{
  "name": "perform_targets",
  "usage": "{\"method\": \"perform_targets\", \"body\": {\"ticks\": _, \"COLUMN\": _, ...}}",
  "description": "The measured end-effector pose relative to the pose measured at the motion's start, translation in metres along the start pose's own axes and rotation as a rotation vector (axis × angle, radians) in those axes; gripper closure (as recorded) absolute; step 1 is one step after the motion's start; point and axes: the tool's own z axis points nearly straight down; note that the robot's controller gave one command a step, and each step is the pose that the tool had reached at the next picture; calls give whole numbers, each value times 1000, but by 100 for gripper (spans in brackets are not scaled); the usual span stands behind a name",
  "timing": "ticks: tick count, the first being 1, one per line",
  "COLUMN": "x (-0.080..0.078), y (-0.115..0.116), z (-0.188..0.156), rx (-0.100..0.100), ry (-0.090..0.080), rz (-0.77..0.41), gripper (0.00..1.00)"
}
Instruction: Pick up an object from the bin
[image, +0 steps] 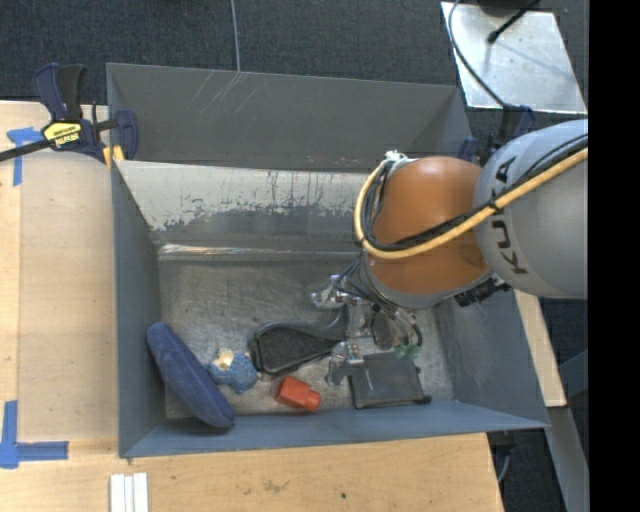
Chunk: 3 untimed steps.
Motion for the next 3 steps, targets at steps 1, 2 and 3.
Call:
{"method": "perform_targets", "body": {"ticks": 1, "x": -53, "y": -19, "z": 74, "rx": -4, "ry": -7, "rz": -4, "gripper": 0}}
{"method": "perform_targets", "body": {"ticks": 2, "x": -50, "y": -19, "z": 75, "rx": -3, "ry": 16, "rz": -5, "gripper": 100}}
{"method": "perform_targets", "body": {"ticks": 3, "x": -125, "y": -20, "z": -63, "rx": 0, "ry": -16, "rz": -310, "gripper": 100}}
